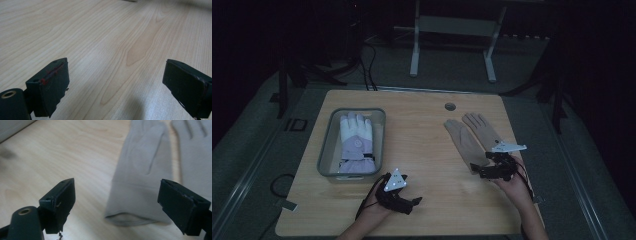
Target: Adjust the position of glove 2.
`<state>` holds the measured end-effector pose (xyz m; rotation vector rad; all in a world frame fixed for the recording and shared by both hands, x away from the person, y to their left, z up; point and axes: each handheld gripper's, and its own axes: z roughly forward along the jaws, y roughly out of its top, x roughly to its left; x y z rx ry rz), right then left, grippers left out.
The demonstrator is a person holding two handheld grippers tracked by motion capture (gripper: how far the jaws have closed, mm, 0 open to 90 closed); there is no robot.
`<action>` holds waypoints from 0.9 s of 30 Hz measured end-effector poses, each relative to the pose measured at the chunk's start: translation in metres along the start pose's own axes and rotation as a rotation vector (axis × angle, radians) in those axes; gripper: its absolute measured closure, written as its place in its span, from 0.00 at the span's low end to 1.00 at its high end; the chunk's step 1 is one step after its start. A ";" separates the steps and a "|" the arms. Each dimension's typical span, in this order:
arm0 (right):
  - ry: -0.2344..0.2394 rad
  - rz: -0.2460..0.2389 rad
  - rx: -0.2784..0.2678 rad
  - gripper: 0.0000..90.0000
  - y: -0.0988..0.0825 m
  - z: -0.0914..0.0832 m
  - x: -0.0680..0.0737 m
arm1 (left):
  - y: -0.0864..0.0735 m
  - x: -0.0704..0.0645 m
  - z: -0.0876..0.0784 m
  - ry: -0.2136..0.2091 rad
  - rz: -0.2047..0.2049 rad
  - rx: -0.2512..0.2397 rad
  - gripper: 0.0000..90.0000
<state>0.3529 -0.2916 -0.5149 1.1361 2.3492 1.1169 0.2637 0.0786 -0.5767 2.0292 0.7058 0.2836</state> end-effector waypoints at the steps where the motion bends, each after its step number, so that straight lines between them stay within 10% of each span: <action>1: -0.006 0.003 -0.007 0.18 0.002 0.000 -0.002 | 0.000 0.000 0.000 0.003 -0.001 -0.004 0.08; 27: -0.071 -0.058 0.085 0.47 0.044 0.078 -0.039 | -0.002 -0.001 0.000 0.006 0.009 0.000 0.01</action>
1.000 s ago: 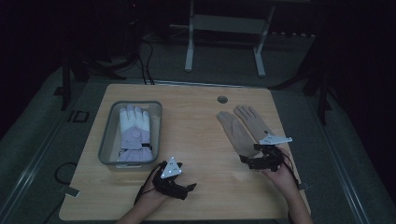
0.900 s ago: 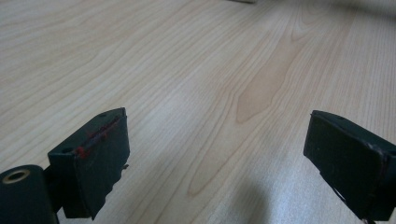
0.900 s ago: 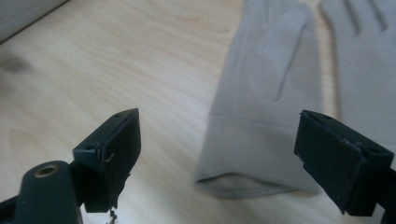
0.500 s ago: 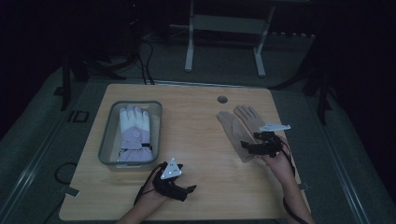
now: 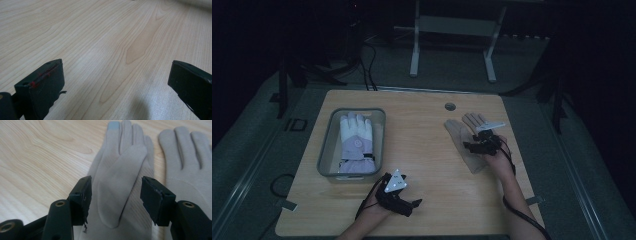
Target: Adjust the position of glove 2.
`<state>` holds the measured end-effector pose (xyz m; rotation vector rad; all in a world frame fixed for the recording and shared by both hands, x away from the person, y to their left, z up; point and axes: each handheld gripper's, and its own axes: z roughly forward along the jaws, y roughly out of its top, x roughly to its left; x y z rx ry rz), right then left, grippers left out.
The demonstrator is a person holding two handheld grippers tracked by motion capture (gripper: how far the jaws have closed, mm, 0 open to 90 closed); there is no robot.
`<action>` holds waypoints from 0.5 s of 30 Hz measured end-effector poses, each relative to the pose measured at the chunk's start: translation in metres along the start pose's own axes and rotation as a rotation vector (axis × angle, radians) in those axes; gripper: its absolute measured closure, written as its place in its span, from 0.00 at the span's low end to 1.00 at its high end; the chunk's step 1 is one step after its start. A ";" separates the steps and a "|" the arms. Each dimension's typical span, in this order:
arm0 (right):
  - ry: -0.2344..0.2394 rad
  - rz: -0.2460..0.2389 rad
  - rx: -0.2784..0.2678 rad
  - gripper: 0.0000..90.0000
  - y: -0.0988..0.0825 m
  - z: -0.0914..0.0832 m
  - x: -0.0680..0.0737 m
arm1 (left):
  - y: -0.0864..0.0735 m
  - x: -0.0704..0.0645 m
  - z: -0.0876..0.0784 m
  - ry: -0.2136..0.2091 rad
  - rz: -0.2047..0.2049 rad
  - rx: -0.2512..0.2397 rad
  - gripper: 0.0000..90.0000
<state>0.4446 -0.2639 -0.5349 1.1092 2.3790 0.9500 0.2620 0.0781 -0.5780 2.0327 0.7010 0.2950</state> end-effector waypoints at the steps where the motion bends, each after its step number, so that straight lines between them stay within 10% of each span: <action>1: -0.003 -0.001 0.003 0.47 0.000 0.003 -0.001 | 0.000 0.000 0.000 -0.001 -0.002 0.001 0.01; 8: -0.014 -0.011 0.043 0.51 -0.001 0.020 -0.007 | 0.000 0.002 0.000 -0.010 -0.010 -0.001 0.01; 15: -0.026 -0.018 0.047 0.80 -0.001 0.019 0.001 | 0.000 0.001 0.000 -0.016 -0.014 0.003 0.01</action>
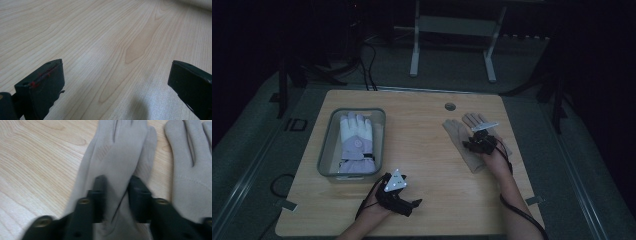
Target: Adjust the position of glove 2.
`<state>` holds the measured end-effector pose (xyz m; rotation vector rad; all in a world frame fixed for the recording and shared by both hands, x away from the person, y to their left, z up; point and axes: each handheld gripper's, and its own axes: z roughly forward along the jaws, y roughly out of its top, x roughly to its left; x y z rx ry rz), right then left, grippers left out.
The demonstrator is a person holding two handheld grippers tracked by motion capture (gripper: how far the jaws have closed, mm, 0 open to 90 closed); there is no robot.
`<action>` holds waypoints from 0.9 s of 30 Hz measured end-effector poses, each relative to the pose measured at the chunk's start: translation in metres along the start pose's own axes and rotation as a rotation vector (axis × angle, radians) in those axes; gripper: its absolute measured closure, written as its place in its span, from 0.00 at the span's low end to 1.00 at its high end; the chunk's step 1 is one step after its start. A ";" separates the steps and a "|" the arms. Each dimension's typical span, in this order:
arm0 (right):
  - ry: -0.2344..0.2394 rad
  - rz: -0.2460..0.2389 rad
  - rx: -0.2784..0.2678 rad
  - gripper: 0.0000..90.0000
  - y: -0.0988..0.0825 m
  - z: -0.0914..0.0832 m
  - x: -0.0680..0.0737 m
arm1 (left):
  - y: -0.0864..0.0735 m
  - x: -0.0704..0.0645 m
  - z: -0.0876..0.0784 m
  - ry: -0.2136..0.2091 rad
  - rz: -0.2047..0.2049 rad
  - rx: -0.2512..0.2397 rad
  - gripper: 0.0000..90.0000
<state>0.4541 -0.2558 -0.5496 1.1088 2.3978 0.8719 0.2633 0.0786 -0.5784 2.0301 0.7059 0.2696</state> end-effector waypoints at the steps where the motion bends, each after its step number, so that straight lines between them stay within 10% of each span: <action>1: -0.011 0.011 0.001 0.84 0.000 0.000 0.003 | 0.000 0.000 0.000 0.001 0.001 0.001 0.01; 18: 0.038 0.211 -0.146 0.88 0.040 -0.024 0.066 | 0.000 0.000 0.000 0.007 0.001 0.005 0.01; 27: -0.036 0.298 -0.200 0.88 0.056 -0.027 0.090 | 0.000 -0.002 -0.001 0.006 0.010 -0.002 0.01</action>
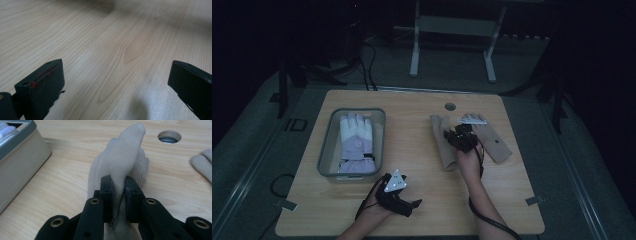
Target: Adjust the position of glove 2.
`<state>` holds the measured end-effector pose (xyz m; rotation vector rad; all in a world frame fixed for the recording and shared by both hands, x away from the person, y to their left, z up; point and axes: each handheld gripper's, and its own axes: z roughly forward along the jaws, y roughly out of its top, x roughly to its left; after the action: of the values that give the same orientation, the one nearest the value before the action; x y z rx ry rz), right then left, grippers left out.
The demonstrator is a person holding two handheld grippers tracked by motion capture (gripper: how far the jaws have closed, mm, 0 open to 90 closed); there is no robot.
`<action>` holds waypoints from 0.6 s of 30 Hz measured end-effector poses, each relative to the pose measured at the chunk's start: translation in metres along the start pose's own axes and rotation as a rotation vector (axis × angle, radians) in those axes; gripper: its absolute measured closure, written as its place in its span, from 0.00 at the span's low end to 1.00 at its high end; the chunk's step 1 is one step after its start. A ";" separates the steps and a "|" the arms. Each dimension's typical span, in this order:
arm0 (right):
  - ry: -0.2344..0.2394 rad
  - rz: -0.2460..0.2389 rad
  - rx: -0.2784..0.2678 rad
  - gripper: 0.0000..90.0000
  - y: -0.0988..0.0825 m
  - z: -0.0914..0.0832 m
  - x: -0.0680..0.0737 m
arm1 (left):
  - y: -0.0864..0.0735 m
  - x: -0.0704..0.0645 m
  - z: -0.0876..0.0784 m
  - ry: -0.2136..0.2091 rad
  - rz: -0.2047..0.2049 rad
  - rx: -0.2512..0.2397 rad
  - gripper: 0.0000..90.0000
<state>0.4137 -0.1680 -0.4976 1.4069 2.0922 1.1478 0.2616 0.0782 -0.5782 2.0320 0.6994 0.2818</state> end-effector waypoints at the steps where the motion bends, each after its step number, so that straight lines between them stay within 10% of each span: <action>1: -0.004 -0.001 -0.007 0.88 0.000 0.000 0.002 | 0.000 0.000 0.000 0.001 0.002 0.001 0.01; 9: -0.048 0.113 0.019 0.88 -0.016 0.019 0.021 | 0.000 -0.001 0.001 0.001 0.009 0.008 0.01; 18: -0.025 0.114 0.125 0.66 -0.045 0.042 0.031 | 0.000 -0.002 0.001 0.001 0.014 0.008 0.01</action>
<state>0.4025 -0.1305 -0.5549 1.6074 2.1224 1.0514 0.2608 0.0767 -0.5783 2.0454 0.6878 0.2887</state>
